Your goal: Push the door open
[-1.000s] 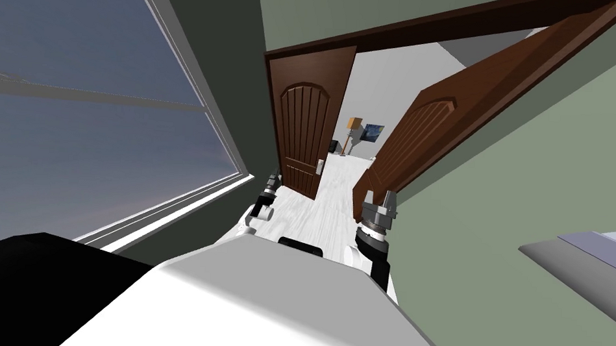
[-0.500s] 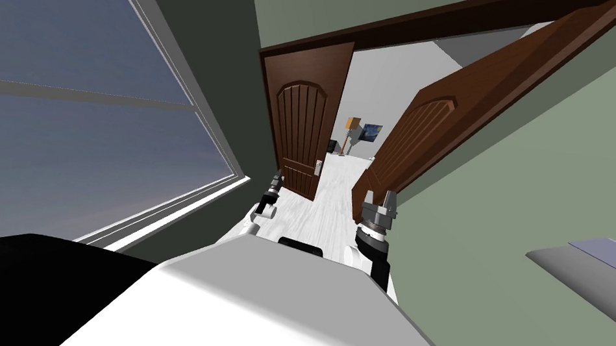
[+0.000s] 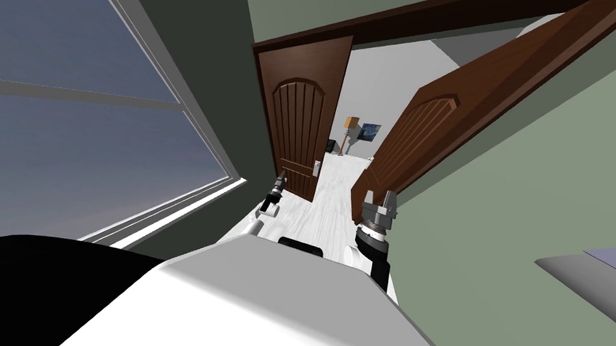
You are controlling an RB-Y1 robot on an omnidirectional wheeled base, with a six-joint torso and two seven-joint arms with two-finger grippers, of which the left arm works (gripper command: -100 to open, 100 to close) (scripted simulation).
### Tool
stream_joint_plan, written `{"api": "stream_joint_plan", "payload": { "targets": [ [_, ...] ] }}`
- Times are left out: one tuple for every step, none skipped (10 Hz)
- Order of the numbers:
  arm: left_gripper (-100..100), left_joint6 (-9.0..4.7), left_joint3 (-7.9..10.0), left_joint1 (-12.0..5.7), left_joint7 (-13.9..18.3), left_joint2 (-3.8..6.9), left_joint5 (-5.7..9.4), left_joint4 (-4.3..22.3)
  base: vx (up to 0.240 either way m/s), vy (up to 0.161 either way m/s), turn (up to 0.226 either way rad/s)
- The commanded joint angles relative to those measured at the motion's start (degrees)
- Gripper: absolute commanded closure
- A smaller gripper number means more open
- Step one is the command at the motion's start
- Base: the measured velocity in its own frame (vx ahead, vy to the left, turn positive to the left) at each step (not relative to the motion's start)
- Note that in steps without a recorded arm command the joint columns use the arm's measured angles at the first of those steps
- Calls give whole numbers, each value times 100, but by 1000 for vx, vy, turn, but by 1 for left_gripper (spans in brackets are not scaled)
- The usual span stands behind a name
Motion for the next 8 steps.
{"api": "stream_joint_plan", "payload": {
  "targets": [
    [-100,0,-15,-204,11,14,32,286,81,-14,-52],
    [-100,-15,-28,-335,15,16,50,470,82,-27,-52],
    [-100,-15,-28,-335,15,16,50,537,60,-14,-1],
    [-100,-29,-40,-463,18,16,69,744,64,-1,-14],
    [-100,-43,-53,-589,22,13,87,887,87,2,-46],
    [-100,-43,-53,-589,22,13,87,962,64,-12,-19],
    [-100,-57,-65,-716,25,9,105,1146,62,-23,-18],
    [-100,-71,-78,-842,29,6,123,1321,78,-24,-51]
  ]
}}
